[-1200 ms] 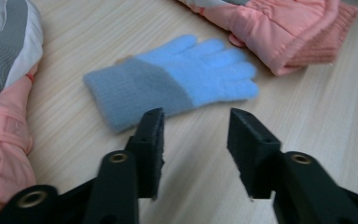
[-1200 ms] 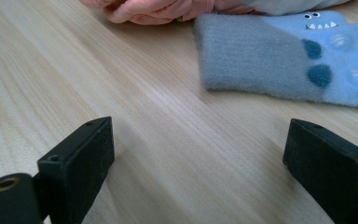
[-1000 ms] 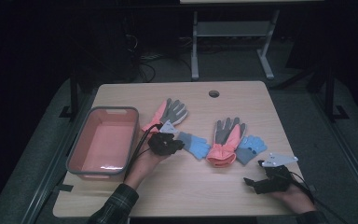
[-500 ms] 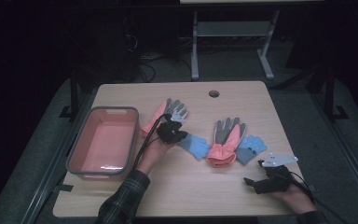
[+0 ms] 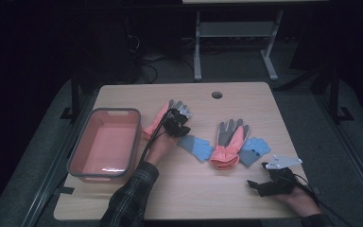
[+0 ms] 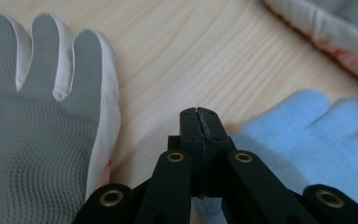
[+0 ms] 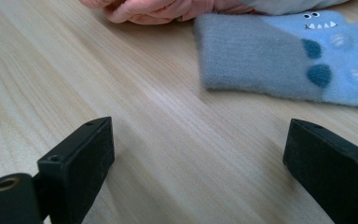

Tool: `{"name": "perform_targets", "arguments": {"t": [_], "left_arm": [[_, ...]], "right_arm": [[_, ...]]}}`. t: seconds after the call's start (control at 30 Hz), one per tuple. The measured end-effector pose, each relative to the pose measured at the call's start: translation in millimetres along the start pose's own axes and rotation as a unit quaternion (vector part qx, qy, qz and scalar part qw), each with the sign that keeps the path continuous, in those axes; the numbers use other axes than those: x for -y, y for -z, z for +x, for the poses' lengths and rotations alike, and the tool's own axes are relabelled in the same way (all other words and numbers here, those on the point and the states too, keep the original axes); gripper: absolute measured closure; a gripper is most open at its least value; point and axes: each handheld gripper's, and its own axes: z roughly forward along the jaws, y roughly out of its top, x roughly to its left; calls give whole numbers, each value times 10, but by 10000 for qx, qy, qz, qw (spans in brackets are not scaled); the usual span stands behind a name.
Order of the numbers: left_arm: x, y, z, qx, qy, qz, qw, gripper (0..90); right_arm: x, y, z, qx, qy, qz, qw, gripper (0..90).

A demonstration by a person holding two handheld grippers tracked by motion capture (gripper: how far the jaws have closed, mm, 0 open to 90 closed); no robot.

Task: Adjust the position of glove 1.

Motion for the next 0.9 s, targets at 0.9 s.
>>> {"name": "perform_targets", "arguments": {"t": [0.9], "left_arm": [[620,426,-321,653,61,296,9974,895]], "right_arm": [[0,0,1,1,-1,1,10000,83]]}}
